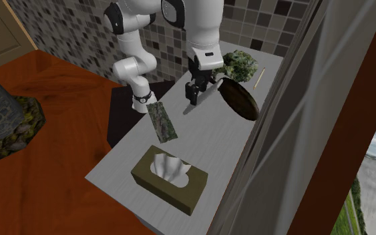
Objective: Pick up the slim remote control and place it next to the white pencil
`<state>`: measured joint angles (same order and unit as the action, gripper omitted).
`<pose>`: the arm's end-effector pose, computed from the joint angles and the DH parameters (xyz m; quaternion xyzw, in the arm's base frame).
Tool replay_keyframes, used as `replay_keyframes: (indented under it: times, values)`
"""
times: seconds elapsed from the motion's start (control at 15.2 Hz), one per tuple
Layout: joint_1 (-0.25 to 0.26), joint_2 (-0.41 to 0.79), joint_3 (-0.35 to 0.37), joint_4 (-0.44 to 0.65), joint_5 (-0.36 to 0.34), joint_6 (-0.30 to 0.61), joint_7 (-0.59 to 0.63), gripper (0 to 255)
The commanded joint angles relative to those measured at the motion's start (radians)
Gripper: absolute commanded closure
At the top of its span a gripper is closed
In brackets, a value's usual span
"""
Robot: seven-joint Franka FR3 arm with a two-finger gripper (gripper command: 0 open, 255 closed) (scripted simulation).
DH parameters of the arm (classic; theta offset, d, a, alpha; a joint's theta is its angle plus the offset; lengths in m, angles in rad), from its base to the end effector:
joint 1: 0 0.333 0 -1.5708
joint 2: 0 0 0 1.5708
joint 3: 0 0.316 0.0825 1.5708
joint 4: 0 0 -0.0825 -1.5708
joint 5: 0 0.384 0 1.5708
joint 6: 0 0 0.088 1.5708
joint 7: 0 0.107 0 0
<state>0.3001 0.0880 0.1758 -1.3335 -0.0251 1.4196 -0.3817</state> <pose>0.5059 0.2511 0.6728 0.9104 0.4138 -0.0001 0.0047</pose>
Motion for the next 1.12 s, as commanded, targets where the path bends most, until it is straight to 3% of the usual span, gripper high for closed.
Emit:
replay_keyframes:
  times: [0.0, 0.59, 1.06]
  values:
    - [0.028, -0.009, 0.023, -0.013, 0.001, 0.000, 0.051, 255]
    - [0.160, 0.020, 0.129, 0.024, -0.015, -0.014, 0.284, 255]
    - [0.150, -0.026, 0.125, -0.132, 0.000, 0.098, 0.276, 255]
